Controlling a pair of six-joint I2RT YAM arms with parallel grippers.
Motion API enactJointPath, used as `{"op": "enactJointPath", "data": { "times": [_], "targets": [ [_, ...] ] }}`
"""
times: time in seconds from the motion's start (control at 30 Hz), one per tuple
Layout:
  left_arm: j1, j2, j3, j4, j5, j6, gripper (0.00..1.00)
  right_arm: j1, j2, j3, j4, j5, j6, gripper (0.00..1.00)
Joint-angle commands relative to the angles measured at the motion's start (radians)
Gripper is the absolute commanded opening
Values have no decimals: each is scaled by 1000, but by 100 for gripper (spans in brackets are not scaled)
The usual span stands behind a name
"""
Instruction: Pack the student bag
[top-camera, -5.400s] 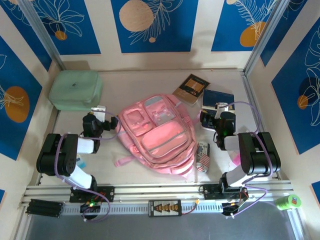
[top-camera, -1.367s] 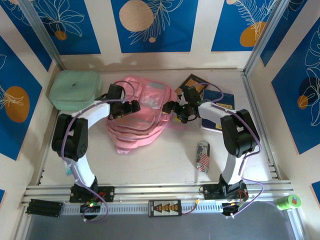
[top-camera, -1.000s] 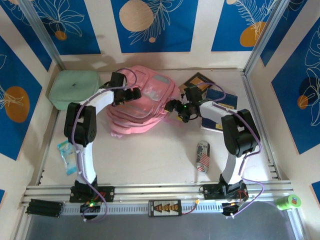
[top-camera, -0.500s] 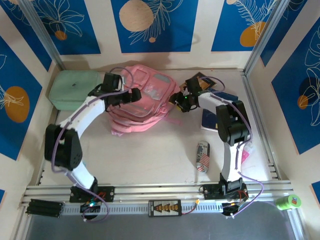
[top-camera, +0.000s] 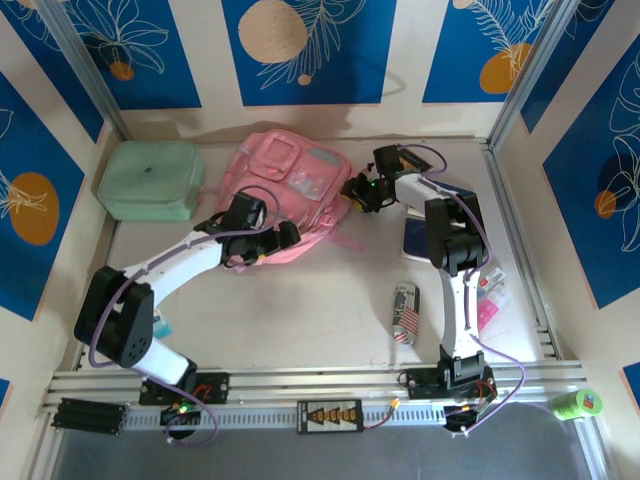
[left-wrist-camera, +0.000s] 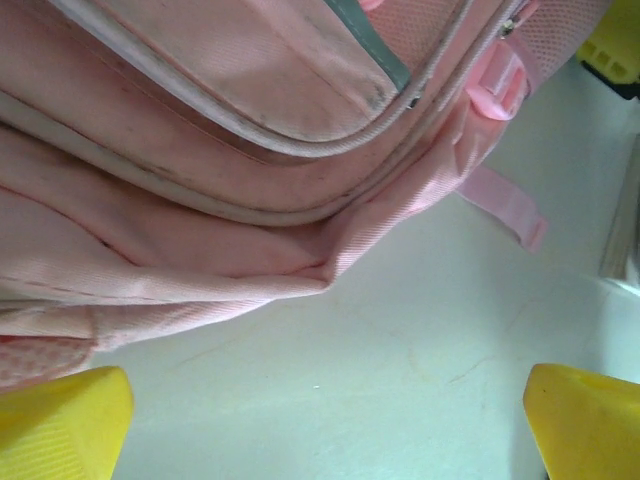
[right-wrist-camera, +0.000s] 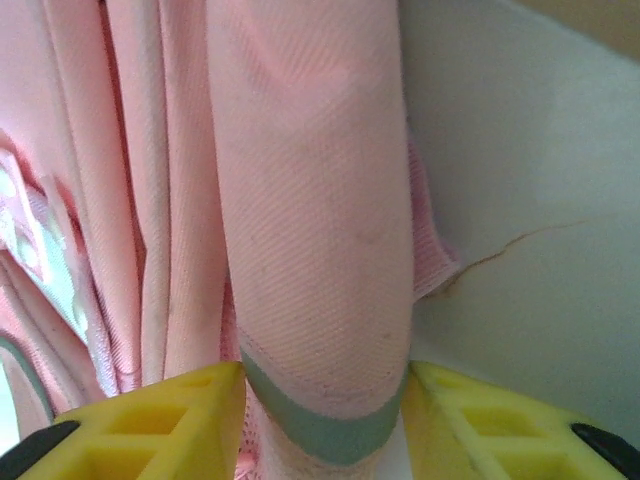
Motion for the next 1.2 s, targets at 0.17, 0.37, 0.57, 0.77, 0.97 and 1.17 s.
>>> {"op": "enactJointPath", "data": {
  "times": [0.17,0.37,0.57,0.77,0.97,1.17],
  "targets": [
    [-18,69,-16,76,-29,-72,100,11,12,0,-15,-89,-41,27],
    [-11,170,73,88,-60,-29,100,-5,-33,-15,-31,-51,-38,5],
    [-4,262,187,31,-108,42,100,-25,-203,-182,86,-97,14,0],
    [37,321,278,1,-192,131,100,-33,-348,-287,154,-143,105,0],
    [41,238,341,-80,-247,223,100,-21,-427,-349,213,-124,264,0],
    [-61,100,360,-249,-384,273,100,13,-445,-337,222,-39,341,0]
  ]
}}
